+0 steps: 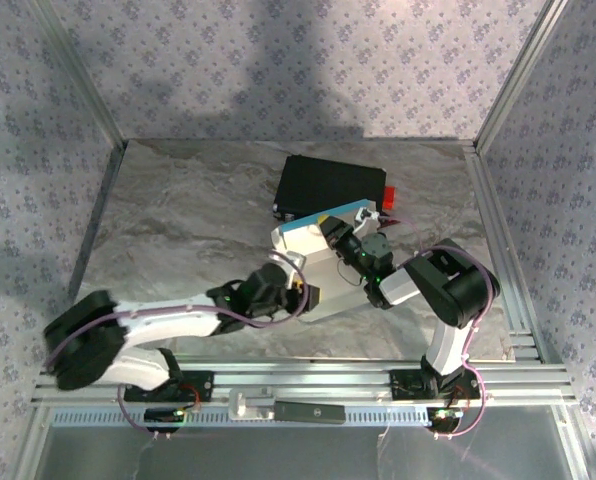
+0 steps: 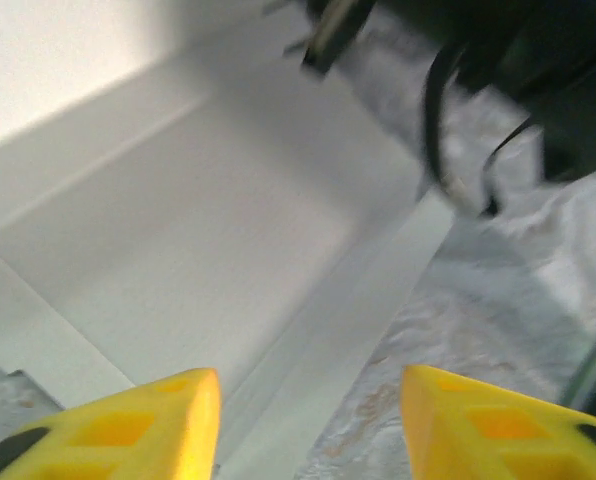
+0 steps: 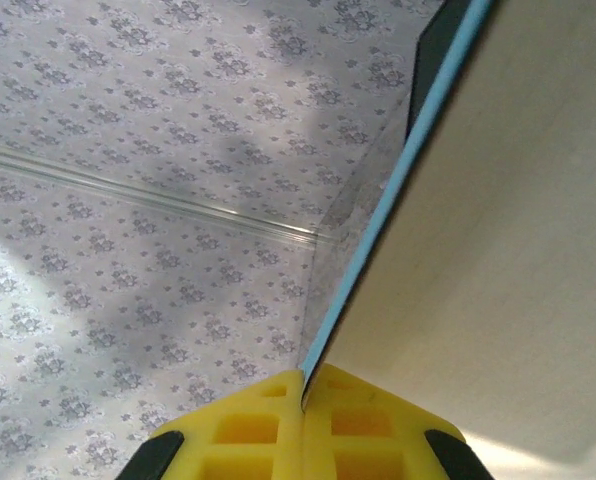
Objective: Fold the paper box
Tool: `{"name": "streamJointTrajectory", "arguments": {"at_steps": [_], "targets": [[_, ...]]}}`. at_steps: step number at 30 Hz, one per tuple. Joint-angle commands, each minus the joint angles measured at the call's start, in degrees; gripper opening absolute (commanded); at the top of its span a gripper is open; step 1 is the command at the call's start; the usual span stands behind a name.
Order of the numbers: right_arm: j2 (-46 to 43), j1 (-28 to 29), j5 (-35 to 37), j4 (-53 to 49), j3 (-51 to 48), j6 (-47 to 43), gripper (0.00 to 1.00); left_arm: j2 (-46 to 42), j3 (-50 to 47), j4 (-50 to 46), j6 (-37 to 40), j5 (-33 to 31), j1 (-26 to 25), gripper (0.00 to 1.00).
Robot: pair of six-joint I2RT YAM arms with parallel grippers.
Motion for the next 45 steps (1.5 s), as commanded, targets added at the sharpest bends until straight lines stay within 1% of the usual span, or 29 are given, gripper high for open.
{"name": "streamJointTrajectory", "arguments": {"at_steps": [1, 4, 6, 8, 11, 16, 20, 23, 25, 27, 31, 34, 37, 38, 39, 41, 43, 44, 45], "targets": [[0.34, 0.05, -0.84, 0.28, -1.54, -2.37, 0.00, 8.83, 4.32, 4.87, -5.61, -6.93, -1.61, 0.46], [-0.92, -0.37, -0.97, 0.27, -2.82, -2.39, 0.00, 16.28, 8.36, 3.01, -6.73, -10.24, -2.32, 0.45], [-1.71, -0.69, -1.33, 0.30, -3.65, -2.47, 0.00, 19.64, 9.67, 2.41, -8.03, -12.72, -2.32, 0.44], [-2.47, -0.89, -1.85, 0.25, -4.50, -2.75, 0.00, 21.68, 10.87, -0.63, -10.07, -15.24, -2.16, 0.42], [-3.19, -1.18, -2.40, 0.26, -6.63, -2.79, 0.00, 22.99, 10.32, -1.85, -11.78, -17.63, -1.99, 0.41], [-3.53, -0.49, -2.02, 0.25, -9.72, -2.21, 0.00, 24.90, 9.47, -3.86, -13.82, -18.46, -0.42, 0.39], [-3.70, 0.44, -0.24, 0.24, -12.65, -1.63, 0.00, 25.02, 7.91, -3.13, -14.60, -19.68, 0.73, 0.38], [-4.06, 1.31, 1.42, -0.06, -14.47, -1.26, 0.00, 24.42, 7.40, -1.79, -13.54, -19.74, 1.11, 0.38], [-4.16, 1.64, 2.29, -0.45, -15.27, -0.97, 0.00, 23.55, 7.55, -1.32, -12.34, -19.51, 0.95, 0.40], [-4.20, 1.33, 2.65, -0.96, -15.24, -0.41, 0.00, 21.37, 8.09, -1.71, -10.38, -20.02, 0.19, 0.44], [-5.01, 0.29, 1.75, -3.65, -12.67, 1.05, 0.00, 13.82, 10.91, -7.62, -6.54, -22.38, -2.99, 0.55], [-5.94, -0.05, 1.79, -7.49, -10.53, 2.33, 0.00, 5.26, 11.21, -11.77, -3.52, -23.95, -4.76, 0.59], [-5.74, -0.30, 2.03, -9.25, -9.71, 3.14, 0.00, -6.15, 7.00, -13.91, -0.23, -26.07, -4.20, 0.58], [-5.36, -0.37, 1.97, -9.21, -9.58, 3.29, 0.00, -9.75, 5.17, -14.09, 1.03, -25.80, -3.08, 0.57], [-4.78, -0.46, 1.88, -9.11, -9.43, 3.50, 0.00, -13.83, 2.88, -13.63, 2.66, -23.30, -0.63, 0.55], [-3.63, -0.43, 1.69, -7.85, -9.42, 4.00, 0.00, -20.58, -1.32, -13.21, 4.80, -16.87, 5.91, 0.48], [-2.61, -0.40, 1.70, -6.90, -9.07, 4.68, 0.00, -25.55, -5.30, -11.49, 7.81, -7.62, 15.04, 0.40], [-2.31, -0.29, 1.65, -6.68, -8.77, 4.76, 0.00, -26.39, -6.44, -11.02, 9.02, -4.24, 19.15, 0.37], [-2.31, -0.08, 1.82, -6.86, -8.64, 4.91, 0.00, -26.49, -7.67, -9.55, 10.99, 0.99, 23.25, 0.33]]}}
